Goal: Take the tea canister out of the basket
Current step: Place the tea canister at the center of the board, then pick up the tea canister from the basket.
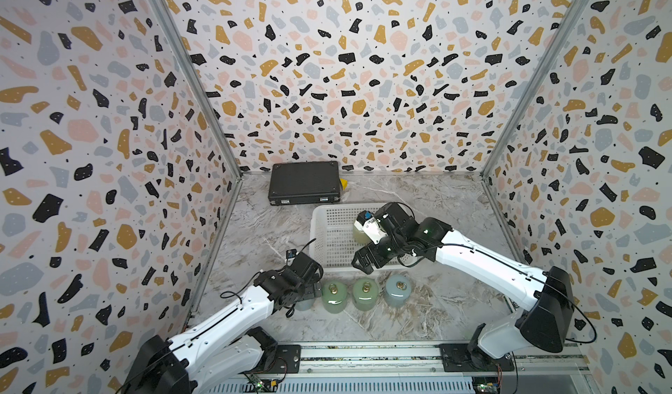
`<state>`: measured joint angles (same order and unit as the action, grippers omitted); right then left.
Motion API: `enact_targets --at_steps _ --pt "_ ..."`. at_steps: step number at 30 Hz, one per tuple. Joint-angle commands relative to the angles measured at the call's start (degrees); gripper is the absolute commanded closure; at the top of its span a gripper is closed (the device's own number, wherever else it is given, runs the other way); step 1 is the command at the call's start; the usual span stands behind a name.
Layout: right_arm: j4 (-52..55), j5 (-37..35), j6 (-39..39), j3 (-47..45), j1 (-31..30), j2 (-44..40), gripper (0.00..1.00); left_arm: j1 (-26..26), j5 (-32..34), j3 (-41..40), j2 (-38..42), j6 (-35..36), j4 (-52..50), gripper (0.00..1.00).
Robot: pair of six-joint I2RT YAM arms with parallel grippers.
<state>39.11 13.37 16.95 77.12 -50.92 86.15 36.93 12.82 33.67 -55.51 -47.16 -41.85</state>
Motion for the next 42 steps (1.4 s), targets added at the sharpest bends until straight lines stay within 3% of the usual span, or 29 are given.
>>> enact_targets --at_steps 1,11,23,28,36,42 --pt "1.79 -4.07 1.05 2.07 -0.21 -0.88 0.01 0.25 3.62 4.3 1.99 1.81 -4.97 0.0" --pt "4.4 -13.84 4.01 4.01 0.86 1.4 0.01 -0.28 -0.45 15.65 0.32 9.06 -8.61 0.01" --pt "3.91 -15.82 7.54 10.95 4.99 12.62 0.01 -0.37 -8.77 27.63 -4.3 14.81 -7.12 0.0" --pt "3.74 -17.51 8.28 15.84 5.64 19.01 0.01 -1.34 -9.23 28.79 -4.56 15.53 -6.37 0.0" --pt "3.86 -17.72 10.38 21.89 7.27 27.69 0.03 -6.69 -15.59 29.09 -4.7 18.14 -5.76 0.01" --pt "4.76 -18.08 10.87 26.41 8.11 32.69 0.03 -7.7 -14.82 29.59 -4.42 20.15 -6.8 0.01"
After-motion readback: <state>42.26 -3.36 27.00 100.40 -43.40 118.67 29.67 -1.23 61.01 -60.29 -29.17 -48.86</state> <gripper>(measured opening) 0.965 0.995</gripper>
